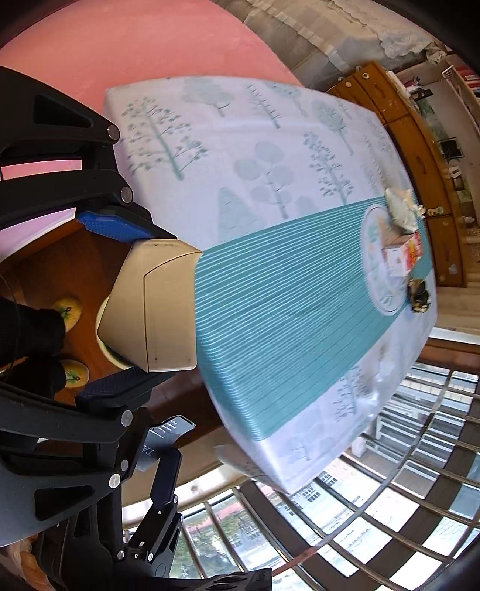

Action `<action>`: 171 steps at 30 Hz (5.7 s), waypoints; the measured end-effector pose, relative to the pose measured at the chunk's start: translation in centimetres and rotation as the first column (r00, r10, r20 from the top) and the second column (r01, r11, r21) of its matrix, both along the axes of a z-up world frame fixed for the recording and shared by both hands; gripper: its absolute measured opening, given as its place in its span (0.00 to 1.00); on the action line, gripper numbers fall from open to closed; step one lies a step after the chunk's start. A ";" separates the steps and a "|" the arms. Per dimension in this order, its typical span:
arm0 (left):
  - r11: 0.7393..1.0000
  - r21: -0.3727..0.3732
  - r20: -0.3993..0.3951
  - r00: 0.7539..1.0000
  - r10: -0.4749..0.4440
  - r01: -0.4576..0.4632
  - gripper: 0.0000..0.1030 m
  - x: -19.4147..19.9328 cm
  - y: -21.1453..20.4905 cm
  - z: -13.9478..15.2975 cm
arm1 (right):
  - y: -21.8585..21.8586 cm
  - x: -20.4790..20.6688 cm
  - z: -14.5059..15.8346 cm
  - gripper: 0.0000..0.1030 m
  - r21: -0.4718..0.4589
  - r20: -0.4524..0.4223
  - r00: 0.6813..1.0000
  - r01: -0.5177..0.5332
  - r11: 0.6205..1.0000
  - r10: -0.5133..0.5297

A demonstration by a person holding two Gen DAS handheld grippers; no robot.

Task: Collect trash
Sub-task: 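Carry the cream box and black card toward the bin with both tools, then open the right tool to drop the black card while the left tool releases the cream box, then raise both open tools back toward the table, then grasp the clear plastic bottle with the right tool while the left tool grasps the B.Duck carton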

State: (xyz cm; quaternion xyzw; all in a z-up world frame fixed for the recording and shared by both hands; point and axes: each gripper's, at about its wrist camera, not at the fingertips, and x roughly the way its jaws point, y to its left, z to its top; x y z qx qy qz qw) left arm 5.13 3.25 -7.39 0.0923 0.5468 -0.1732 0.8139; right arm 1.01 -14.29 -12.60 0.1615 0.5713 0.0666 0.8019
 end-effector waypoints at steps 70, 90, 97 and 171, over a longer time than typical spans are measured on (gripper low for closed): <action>0.984 -0.097 0.067 0.986 0.154 -0.148 0.92 -5.5 -1.3 -3.6 | -6.3 -2.8 -4.2 0.74 0.041 0.034 0.994 0.098 0.994 -0.099; 0.989 -0.139 0.308 0.947 0.090 -0.049 0.92 1.7 1.5 14.6 | -5.0 3.5 13.6 0.73 -0.254 0.365 0.927 0.192 0.948 -0.090; 0.993 -0.117 0.290 0.955 0.066 -0.033 0.92 5.4 0.6 13.3 | -5.6 7.7 12.1 0.73 -0.383 0.374 0.925 0.219 0.897 -0.066; 0.885 0.051 -0.026 0.885 0.465 -0.464 0.50 48.4 -11.0 -4.8 | -17.1 43.2 -1.7 0.33 -0.054 0.114 0.985 -0.127 0.990 0.132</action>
